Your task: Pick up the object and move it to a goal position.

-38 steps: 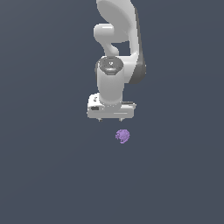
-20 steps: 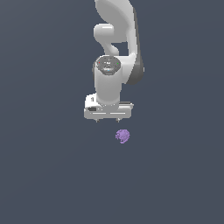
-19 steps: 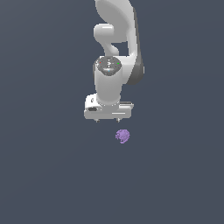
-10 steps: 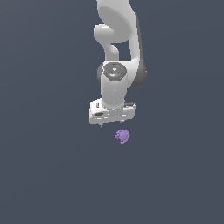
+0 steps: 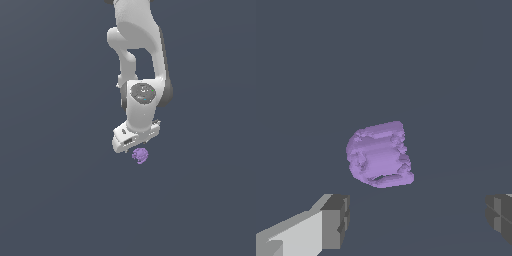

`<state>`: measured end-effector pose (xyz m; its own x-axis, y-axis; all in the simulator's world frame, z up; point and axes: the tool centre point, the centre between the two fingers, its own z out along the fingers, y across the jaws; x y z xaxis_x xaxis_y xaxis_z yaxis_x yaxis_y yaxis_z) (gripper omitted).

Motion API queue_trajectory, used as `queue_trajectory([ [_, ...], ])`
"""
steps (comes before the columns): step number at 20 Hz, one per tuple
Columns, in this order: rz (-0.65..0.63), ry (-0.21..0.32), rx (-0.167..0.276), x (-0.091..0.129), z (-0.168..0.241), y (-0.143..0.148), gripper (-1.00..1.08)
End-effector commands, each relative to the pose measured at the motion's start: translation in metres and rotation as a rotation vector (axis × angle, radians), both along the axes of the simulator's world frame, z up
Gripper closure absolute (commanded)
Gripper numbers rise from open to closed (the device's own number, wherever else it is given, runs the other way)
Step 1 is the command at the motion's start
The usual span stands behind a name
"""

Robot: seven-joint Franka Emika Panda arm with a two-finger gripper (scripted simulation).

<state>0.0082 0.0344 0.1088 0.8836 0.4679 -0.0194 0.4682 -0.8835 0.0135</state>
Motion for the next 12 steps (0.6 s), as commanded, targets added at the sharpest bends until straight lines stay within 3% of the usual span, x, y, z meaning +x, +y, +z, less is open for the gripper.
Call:
queue_trajectory([
  [1, 0.067, -0.002, 0.006, 0.001, -0.007, 0.009, -0.92],
  [12, 0.211, -0.008, 0.022, 0.003, -0.022, 0.028, -0.92],
])
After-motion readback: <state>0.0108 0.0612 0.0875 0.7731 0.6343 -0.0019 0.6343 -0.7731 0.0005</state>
